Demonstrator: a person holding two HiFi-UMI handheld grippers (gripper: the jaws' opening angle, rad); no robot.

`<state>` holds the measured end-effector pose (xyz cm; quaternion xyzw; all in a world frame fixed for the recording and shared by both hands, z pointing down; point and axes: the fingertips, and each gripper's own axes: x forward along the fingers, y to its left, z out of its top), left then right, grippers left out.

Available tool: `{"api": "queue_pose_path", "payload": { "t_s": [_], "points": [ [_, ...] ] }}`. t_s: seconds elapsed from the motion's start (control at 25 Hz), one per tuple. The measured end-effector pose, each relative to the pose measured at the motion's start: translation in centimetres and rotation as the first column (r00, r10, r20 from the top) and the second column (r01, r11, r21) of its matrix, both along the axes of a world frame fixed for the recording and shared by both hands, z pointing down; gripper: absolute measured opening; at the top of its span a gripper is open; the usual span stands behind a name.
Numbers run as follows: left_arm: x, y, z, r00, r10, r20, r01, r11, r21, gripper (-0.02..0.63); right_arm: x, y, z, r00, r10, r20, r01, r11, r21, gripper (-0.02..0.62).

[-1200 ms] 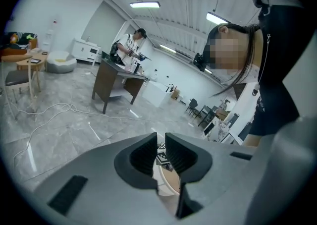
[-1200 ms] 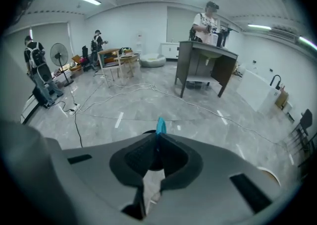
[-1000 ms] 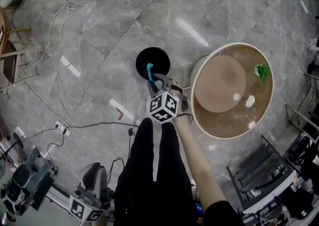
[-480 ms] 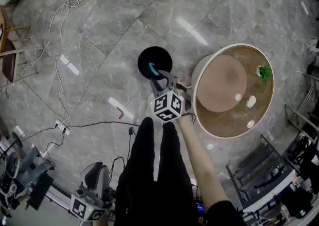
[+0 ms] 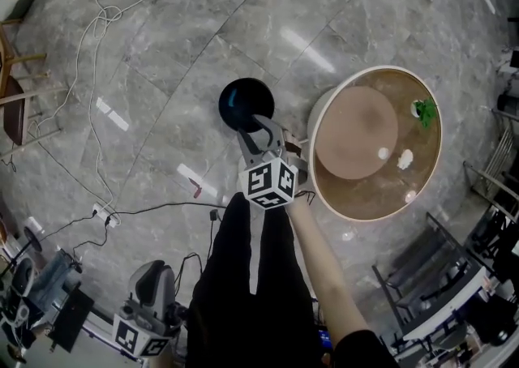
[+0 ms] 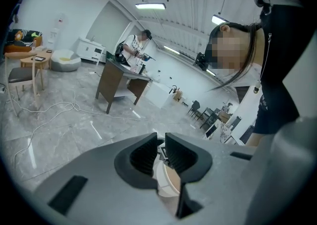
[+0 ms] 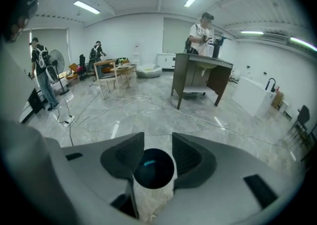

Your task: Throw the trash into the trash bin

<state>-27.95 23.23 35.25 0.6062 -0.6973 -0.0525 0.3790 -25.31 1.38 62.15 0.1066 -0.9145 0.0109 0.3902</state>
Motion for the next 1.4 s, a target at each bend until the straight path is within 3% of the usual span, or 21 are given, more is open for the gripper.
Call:
{"api": "queue_pose_path", "payload": {
  "t_s": [0.24,0.44,0.64,0.96,1.08,1.28,1.4],
  "points": [
    [1.8,-3.1,0.1,0.996,0.094,-0.005,-0.094,0.995,0.030,0.051,6.3,-2.3,-4.1,0.978,0.189,0.093,-0.189,0.982,-0.009,0.187],
    [5.4,-6.3,0.2,0.977,0.213,-0.016,-0.212,0.976,0.049,0.051,15.4,-4.8,-3.9,0.926,0.375,0.053,-0.374,0.927,-0.016,0.180],
    [8.3,-9.4,0.7,0.944,0.330,-0.006,-0.330,0.943,0.036,0.051,25.0,-7.0,-2.4,0.837,0.547,-0.007,-0.547,0.837,-0.006,0.193],
    [12.6,-13.2,1.7,0.899,0.437,0.003,-0.437,0.899,-0.032,0.051,39.5,-8.5,2.5,0.640,0.760,-0.112,-0.767,0.640,-0.033,0.226],
    [14.3,-14.4,1.9,0.872,0.489,0.006,-0.488,0.871,-0.054,0.051,42.7,-8.9,4.9,0.586,0.795,-0.154,-0.808,0.587,-0.047,0.231],
    [16.7,-16.0,2.5,0.829,0.559,0.017,-0.555,0.827,-0.090,0.051,45.3,-10.3,8.1,0.556,0.808,-0.196,-0.830,0.551,-0.082,0.270],
    [17.9,-16.7,2.7,0.814,0.580,0.016,-0.576,0.811,-0.105,0.052,47.8,-11.6,9.4,0.494,0.847,-0.197,-0.870,0.482,-0.108,0.282]
  ]
}}
